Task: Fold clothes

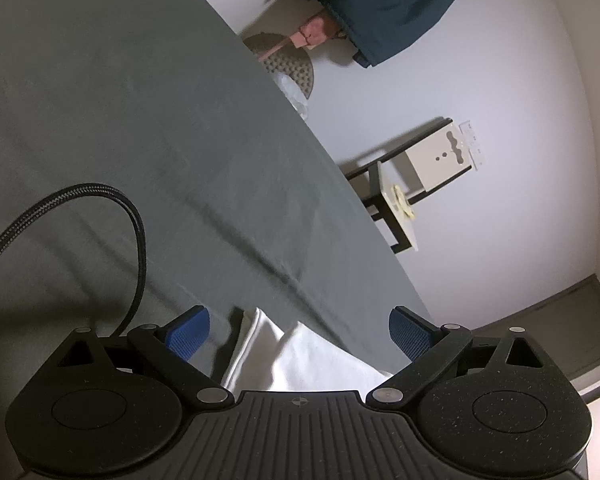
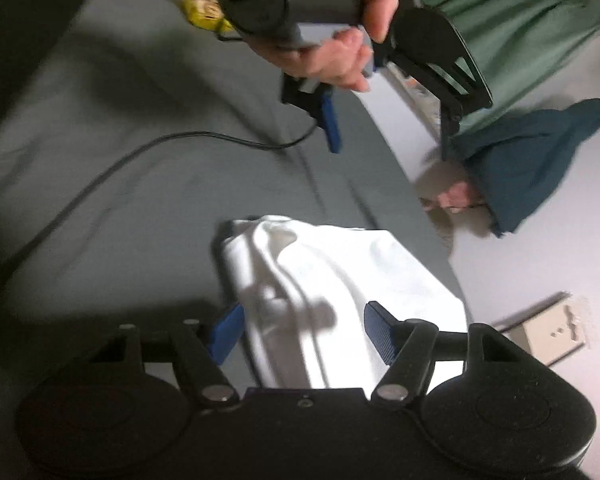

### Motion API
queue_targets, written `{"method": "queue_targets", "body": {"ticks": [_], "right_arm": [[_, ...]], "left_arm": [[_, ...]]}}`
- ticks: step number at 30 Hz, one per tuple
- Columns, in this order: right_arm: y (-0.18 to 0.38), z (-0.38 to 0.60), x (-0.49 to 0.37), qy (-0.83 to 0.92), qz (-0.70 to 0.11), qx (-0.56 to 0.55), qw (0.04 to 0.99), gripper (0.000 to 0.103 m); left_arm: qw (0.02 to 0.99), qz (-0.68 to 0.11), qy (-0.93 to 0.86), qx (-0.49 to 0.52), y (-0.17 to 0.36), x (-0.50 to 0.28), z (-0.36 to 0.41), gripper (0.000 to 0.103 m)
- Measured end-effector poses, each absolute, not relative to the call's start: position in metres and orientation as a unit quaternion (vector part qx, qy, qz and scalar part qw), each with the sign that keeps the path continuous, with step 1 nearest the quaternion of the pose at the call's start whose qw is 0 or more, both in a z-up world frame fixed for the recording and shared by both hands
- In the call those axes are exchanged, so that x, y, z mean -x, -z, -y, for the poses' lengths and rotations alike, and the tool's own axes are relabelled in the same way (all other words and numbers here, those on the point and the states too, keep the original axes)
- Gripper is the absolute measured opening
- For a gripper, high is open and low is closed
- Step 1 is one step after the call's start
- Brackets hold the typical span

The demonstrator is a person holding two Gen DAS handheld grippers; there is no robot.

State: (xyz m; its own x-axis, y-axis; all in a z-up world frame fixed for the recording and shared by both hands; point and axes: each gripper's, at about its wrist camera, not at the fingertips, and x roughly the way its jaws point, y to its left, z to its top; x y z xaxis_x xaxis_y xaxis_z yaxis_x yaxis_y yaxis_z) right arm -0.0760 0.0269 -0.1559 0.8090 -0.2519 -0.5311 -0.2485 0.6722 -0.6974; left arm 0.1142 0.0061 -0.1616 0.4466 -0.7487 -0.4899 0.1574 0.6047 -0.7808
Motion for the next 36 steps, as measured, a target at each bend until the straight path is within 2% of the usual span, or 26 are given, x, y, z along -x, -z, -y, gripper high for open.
{"method": "queue_targets", "body": {"ticks": [5,8,11,15,20,22,25,27,29,32,36], "right_arm": [[0.157,-0.02,0.069,0.0,-0.314,0.375,0.872,0.042],[0.153,0.0,0.054,0.002,-0.313,0.35,0.883,0.018],[0.118,0.034,0.063,0.03,-0.286,0.225,0.931,0.016],[0.065,0.132,0.099,0.115,-0.218,-0.055,0.968,0.015],[0.078,0.25,0.186,0.266,-0.124,-0.345,0.891,0.015],[0.102,0.277,0.215,0.34,-0.121,-0.408,0.838,0.019],[0.138,0.303,0.244,0.42,-0.119,-0.498,0.749,0.043],[0.143,0.31,0.252,0.446,-0.115,-0.518,0.721,0.057],[0.141,0.314,0.256,0.454,-0.102,-0.527,0.711,0.067],[0.133,0.327,0.254,0.447,-0.11,-0.512,0.725,0.067],[0.141,0.357,0.242,0.424,-0.184,-0.52,0.719,0.069]], "left_arm": [[0.785,-0.439,0.287,0.33,0.16,-0.111,-0.008,0.097],[0.785,-0.441,0.289,0.325,0.16,-0.111,-0.006,0.097],[0.786,-0.439,0.3,0.315,0.159,-0.111,-0.003,0.097],[0.783,-0.431,0.315,0.318,0.155,-0.112,-0.003,0.097],[0.779,-0.429,0.331,0.317,0.152,-0.11,0.002,0.097],[0.779,-0.43,0.338,0.309,0.15,-0.108,0.005,0.097],[0.78,-0.431,0.347,0.293,0.146,-0.105,0.011,0.097],[0.781,-0.435,0.346,0.285,0.146,-0.104,0.014,0.097],[0.78,-0.44,0.346,0.281,0.145,-0.103,0.014,0.097],[0.782,-0.441,0.35,0.269,0.144,-0.1,0.014,0.097],[0.775,-0.452,0.365,0.249,0.146,-0.096,0.021,0.097]]}}
